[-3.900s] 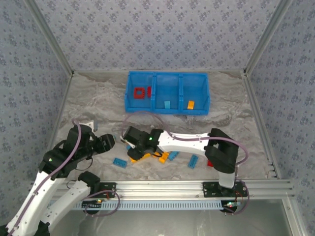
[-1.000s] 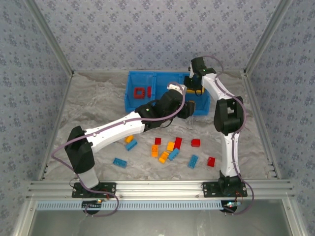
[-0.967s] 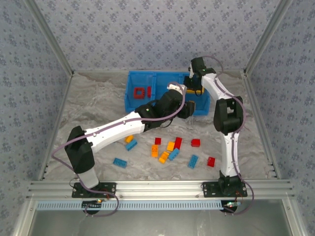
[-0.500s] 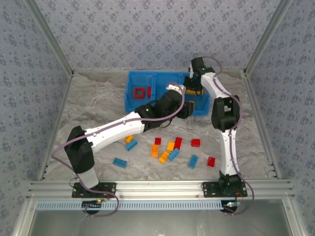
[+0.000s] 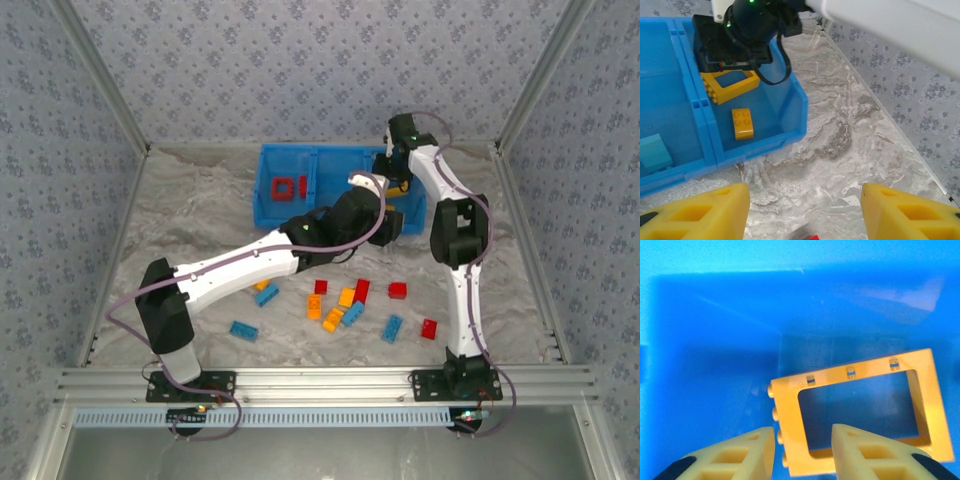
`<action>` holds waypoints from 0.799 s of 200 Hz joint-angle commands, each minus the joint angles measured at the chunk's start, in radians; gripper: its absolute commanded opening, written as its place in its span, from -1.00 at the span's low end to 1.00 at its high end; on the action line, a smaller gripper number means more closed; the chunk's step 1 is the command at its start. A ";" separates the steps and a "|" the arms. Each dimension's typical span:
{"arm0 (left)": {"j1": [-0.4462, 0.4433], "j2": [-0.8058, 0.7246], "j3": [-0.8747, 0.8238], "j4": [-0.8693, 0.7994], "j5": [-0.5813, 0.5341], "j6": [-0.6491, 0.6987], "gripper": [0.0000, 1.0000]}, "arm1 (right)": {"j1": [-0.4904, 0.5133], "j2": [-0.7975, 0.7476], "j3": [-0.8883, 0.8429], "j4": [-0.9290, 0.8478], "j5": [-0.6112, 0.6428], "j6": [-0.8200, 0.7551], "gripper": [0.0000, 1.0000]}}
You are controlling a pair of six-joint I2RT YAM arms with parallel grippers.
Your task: Sort the legos into containers by color
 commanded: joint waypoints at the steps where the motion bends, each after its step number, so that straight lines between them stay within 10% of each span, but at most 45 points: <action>1: -0.003 -0.050 -0.010 -0.040 -0.073 0.002 0.22 | 0.011 -0.190 -0.032 -0.001 0.063 0.019 -0.28; 72: 0.023 -0.300 -0.212 -0.283 -0.199 -0.128 0.22 | 0.209 -0.839 -0.646 0.245 0.192 0.027 -0.27; 160: 0.246 -0.616 -0.614 -0.533 -0.019 -0.200 0.27 | 0.967 -1.396 -1.382 0.486 0.443 0.173 -0.14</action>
